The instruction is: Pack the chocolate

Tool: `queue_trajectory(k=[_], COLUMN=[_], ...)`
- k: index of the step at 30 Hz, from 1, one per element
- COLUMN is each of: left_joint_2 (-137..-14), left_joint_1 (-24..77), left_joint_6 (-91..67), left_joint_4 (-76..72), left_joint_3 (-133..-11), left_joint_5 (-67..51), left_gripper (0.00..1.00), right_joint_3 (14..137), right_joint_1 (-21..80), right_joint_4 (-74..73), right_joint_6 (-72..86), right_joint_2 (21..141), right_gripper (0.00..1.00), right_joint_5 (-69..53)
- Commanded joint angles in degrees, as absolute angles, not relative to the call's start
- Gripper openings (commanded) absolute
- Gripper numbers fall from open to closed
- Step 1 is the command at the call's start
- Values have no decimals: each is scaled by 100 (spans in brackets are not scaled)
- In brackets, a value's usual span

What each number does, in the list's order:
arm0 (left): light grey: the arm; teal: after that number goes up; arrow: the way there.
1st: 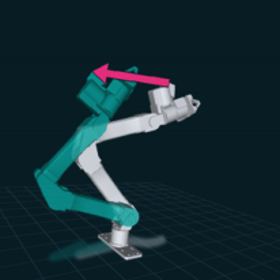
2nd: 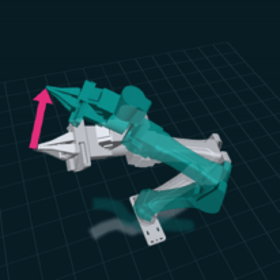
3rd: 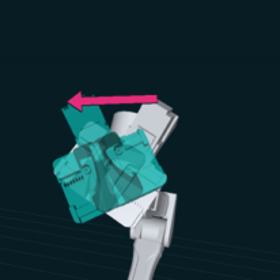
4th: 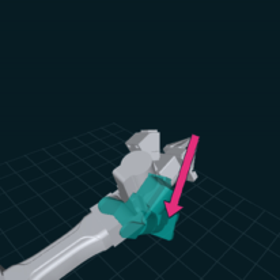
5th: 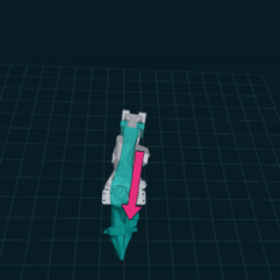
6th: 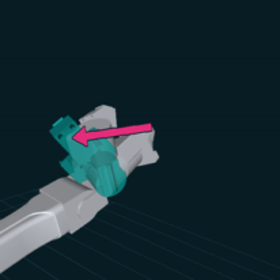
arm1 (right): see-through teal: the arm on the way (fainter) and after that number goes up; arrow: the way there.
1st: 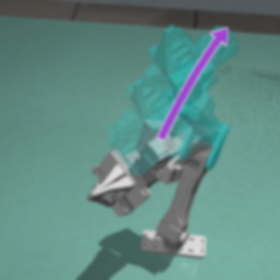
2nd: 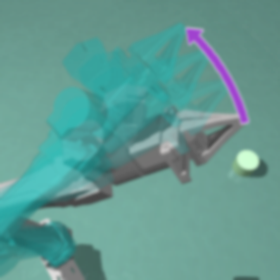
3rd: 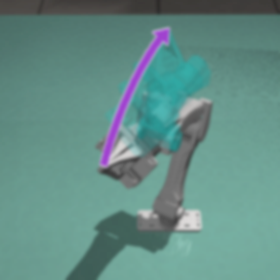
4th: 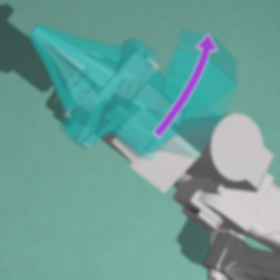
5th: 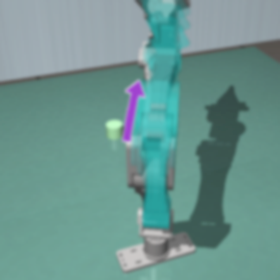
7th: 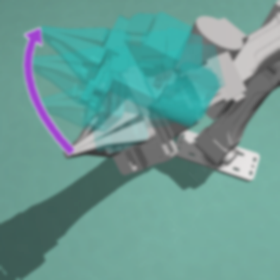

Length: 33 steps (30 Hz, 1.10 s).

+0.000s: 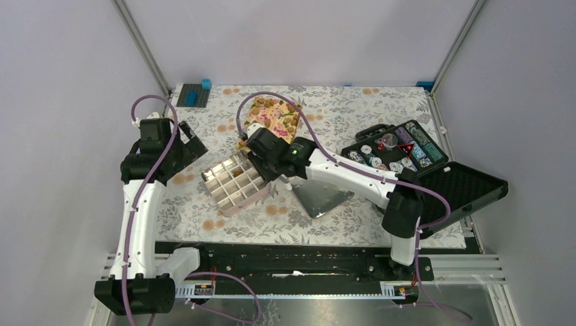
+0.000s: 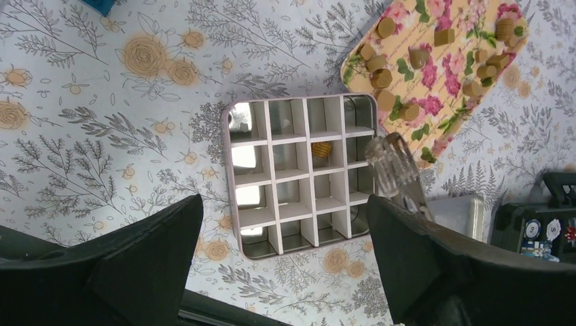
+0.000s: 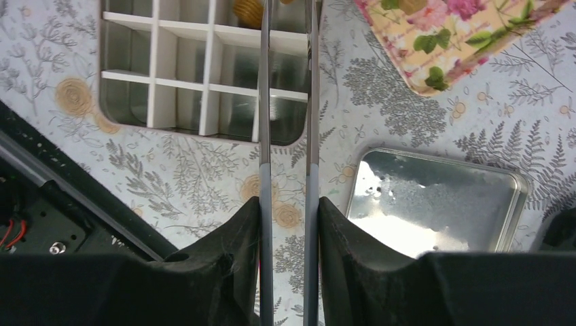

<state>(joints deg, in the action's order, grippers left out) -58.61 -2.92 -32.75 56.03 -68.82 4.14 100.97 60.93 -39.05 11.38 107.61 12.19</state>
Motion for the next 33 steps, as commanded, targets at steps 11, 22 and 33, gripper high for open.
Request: queue_trajectory(k=[11,22,33], left_joint_2=[-5740,-5678,-5651], left_joint_1=[-498,-513,-518], left_joint_6=[-3089,-3111,-3119], left_joint_4=[5520,5522,5499], left_joint_3=[-7174,-7084,-7007], left_joint_5=[431,378,337], left_gripper=[99,99,99], right_joint_3=[10860,11005,11050], right_joint_1=[6806,6825,6821], right_joint_4=[-3851,-3865,-3860], right_joint_6=[1255,1191,1171], right_joint_2=[11203,11569,11567], right_gripper=[32,34,46], right_joint_5=[998,1126,1178])
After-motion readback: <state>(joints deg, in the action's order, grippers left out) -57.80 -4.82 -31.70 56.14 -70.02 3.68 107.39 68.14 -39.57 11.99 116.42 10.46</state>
